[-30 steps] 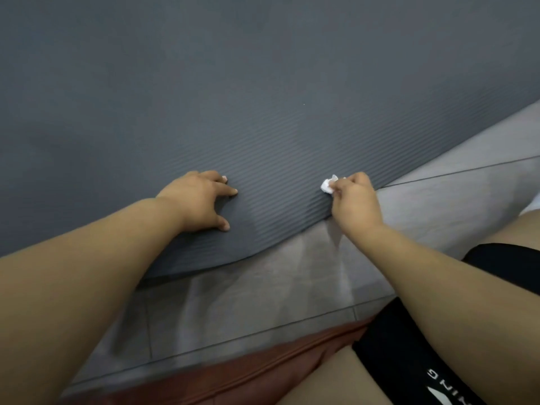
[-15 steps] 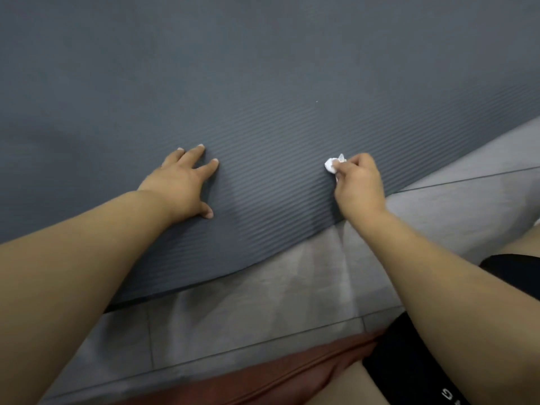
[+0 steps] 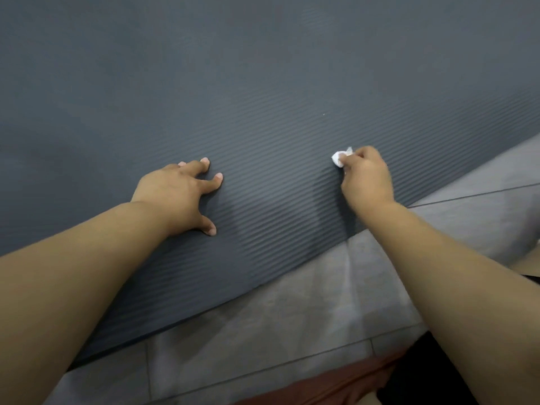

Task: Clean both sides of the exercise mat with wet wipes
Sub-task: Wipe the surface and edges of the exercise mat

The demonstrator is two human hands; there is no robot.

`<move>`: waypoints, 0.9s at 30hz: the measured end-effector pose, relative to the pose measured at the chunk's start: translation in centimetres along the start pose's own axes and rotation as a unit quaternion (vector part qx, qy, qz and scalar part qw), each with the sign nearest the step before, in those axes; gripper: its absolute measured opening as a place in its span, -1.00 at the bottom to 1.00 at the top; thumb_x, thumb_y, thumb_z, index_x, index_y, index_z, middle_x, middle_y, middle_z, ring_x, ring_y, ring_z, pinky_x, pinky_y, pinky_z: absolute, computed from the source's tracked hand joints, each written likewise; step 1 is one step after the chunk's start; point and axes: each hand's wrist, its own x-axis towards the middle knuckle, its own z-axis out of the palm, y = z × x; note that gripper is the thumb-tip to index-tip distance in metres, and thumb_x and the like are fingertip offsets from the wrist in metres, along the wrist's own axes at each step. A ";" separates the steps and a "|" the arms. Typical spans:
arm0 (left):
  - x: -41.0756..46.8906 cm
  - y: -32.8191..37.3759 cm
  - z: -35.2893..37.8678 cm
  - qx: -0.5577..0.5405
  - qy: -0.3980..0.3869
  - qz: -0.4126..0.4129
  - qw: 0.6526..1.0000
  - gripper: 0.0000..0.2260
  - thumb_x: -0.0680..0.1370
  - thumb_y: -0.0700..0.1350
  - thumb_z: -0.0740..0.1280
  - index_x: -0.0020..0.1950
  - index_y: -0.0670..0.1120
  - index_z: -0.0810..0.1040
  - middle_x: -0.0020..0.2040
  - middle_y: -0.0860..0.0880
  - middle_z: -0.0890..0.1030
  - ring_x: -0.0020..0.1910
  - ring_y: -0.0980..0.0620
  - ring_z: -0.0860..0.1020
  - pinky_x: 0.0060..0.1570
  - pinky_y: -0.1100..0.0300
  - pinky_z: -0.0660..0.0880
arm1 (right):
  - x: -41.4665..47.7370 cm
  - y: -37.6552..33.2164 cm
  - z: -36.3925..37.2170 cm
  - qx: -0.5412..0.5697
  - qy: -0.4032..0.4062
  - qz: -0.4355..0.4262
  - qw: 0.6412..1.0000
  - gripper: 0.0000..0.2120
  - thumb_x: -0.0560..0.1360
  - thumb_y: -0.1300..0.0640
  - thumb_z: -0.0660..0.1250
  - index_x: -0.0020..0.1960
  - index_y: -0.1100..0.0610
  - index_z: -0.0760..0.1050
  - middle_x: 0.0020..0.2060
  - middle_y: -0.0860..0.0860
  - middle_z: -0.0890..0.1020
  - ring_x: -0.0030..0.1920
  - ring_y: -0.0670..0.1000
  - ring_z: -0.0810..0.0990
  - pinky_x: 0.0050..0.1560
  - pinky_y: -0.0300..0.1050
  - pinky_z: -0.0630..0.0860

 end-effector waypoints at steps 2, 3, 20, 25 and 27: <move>0.1 -0.1 -0.2 -0.004 0.000 0.005 1.000 -0.13 0.31 0.40 0.34 0.50 0.27 -0.02 0.54 0.15 -0.05 0.48 -0.02 0.13 0.30 0.06 0.32 | -0.3 -1.6 1.0 -0.004 0.019 0.047 0.999 -0.76 0.53 0.22 0.21 0.12 0.21 0.58 0.04 0.19 0.54 0.07 0.19 0.53 0.11 -0.20 0.33; 0.1 -0.3 -0.3 -0.007 0.000 0.008 1.000 -0.13 0.30 0.41 0.35 0.50 0.28 0.00 0.54 0.16 -0.04 0.47 -0.01 0.15 0.30 0.07 0.32 | -1.3 -3.2 2.0 0.006 0.021 0.010 1.000 -0.79 0.53 0.24 0.23 0.08 0.22 0.59 0.01 0.20 0.56 0.04 0.19 0.55 0.10 -0.19 0.36; 1.1 -4.8 0.5 -0.099 0.052 -0.047 0.993 -0.04 0.23 0.44 0.35 0.52 0.19 0.04 0.55 0.09 -0.09 0.51 -0.07 -0.10 0.48 -0.03 0.03 | 3.1 -6.6 2.8 -0.012 0.030 -0.003 0.999 -0.75 0.51 0.29 0.23 0.14 0.23 0.56 0.14 0.22 0.50 0.15 0.17 0.50 0.23 -0.19 0.30; 0.7 -5.4 0.2 -0.117 0.048 -0.042 0.991 -0.05 0.20 0.46 0.33 0.51 0.22 0.06 0.54 0.16 -0.05 0.52 -0.01 -0.05 0.46 0.00 0.09 | -3.0 -13.4 4.8 0.039 -0.155 -0.383 0.910 -0.88 0.53 0.22 0.28 0.03 0.23 0.53 -0.07 0.18 0.54 -0.07 0.16 0.55 -0.06 -0.04 0.52; 0.6 -5.9 0.0 -0.142 0.048 -0.034 0.988 -0.07 0.19 0.46 0.32 0.49 0.24 0.11 0.54 0.19 -0.03 0.52 0.02 -0.04 0.47 0.03 0.07 | -0.7 -11.1 4.1 0.040 -0.159 -0.366 0.916 -0.81 0.52 0.05 0.27 -0.01 0.17 0.54 -0.04 0.10 0.60 0.02 0.11 0.57 0.09 -0.04 0.51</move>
